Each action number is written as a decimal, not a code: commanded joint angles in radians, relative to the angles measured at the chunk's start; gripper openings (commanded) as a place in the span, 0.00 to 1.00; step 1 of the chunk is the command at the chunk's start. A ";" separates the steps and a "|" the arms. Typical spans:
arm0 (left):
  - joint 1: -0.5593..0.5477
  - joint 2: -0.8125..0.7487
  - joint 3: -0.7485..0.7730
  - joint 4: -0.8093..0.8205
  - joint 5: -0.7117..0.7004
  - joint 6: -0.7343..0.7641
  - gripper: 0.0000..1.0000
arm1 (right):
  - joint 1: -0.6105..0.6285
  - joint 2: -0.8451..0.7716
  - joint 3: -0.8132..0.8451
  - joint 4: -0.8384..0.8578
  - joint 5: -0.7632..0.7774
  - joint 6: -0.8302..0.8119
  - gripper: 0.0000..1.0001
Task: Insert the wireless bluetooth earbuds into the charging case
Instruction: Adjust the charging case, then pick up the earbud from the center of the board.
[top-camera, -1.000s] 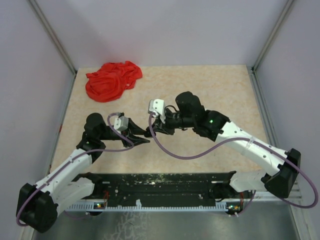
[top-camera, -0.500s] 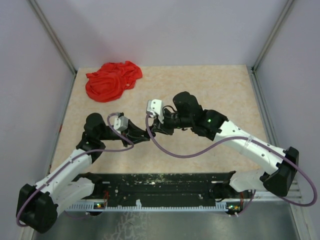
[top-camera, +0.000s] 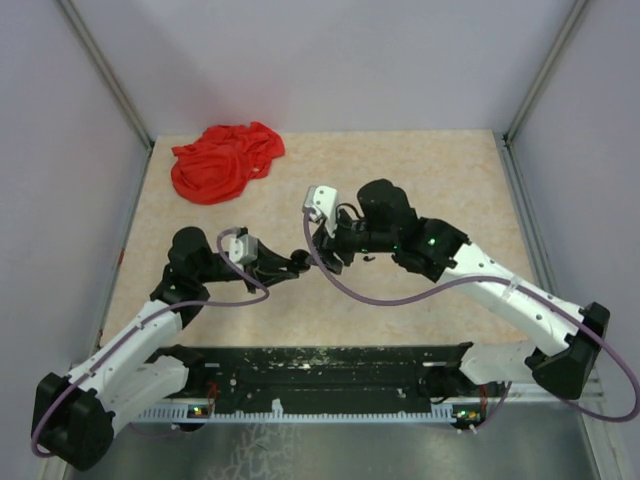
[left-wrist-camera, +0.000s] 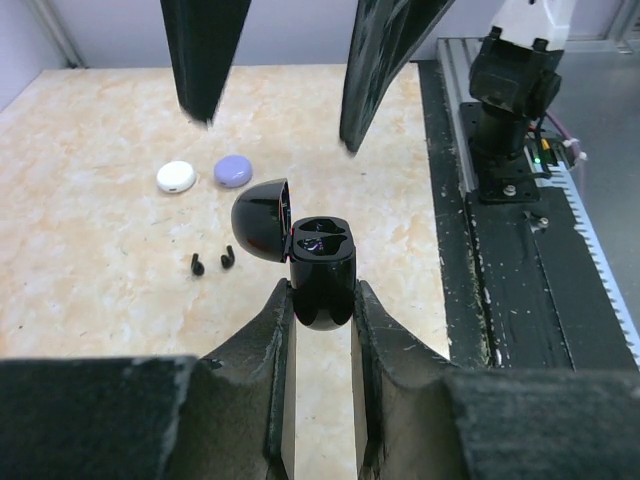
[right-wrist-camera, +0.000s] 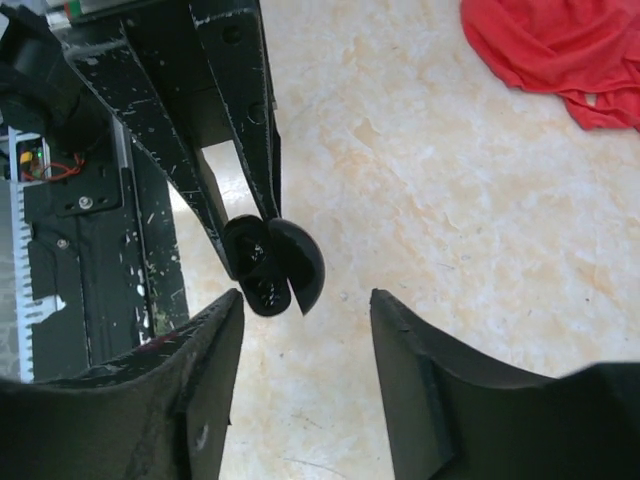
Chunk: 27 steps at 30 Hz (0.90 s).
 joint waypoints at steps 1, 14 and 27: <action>-0.001 0.004 0.047 -0.084 -0.099 0.053 0.01 | -0.055 -0.086 0.055 0.057 0.015 0.112 0.57; 0.000 -0.009 0.058 -0.132 -0.283 0.086 0.01 | -0.265 0.053 -0.100 -0.010 0.264 0.314 0.62; 0.000 0.005 0.068 -0.149 -0.347 0.073 0.01 | -0.322 0.342 -0.144 0.057 0.357 0.333 0.54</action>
